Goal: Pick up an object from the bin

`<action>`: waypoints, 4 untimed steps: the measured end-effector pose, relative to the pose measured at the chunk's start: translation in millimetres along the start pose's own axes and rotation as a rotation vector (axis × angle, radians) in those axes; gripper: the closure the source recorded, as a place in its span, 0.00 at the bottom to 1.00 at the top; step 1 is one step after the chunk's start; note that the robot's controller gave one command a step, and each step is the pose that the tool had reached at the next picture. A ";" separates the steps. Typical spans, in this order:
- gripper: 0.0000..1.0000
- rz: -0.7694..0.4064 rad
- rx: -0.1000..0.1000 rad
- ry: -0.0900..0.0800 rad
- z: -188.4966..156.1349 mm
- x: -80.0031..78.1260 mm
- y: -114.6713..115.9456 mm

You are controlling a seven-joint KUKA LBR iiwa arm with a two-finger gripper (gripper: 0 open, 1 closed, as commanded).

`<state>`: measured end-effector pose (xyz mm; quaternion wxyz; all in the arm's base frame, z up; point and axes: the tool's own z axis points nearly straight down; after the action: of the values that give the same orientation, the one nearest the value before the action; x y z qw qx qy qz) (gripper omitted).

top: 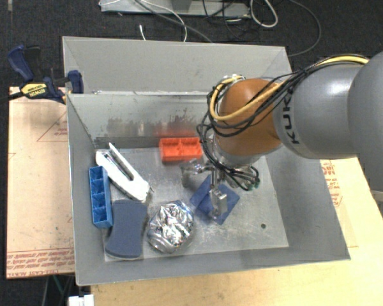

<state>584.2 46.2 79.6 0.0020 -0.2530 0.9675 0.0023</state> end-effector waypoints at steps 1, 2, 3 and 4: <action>1.00 -0.652 -0.004 -0.001 6.1 -9.8 10.9; 1.00 -0.748 -0.006 0.001 7.3 -11.5 12.7; 1.00 -0.742 -0.006 -0.001 -1.0 -11.1 12.9; 1.00 -0.740 -0.007 -0.002 -7.8 -11.7 13.5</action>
Offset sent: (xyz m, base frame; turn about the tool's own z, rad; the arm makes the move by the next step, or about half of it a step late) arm 0.0000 0.0000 0.0000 0.0000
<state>587.8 63.6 87.5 0.0030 -0.5858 0.8105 0.0049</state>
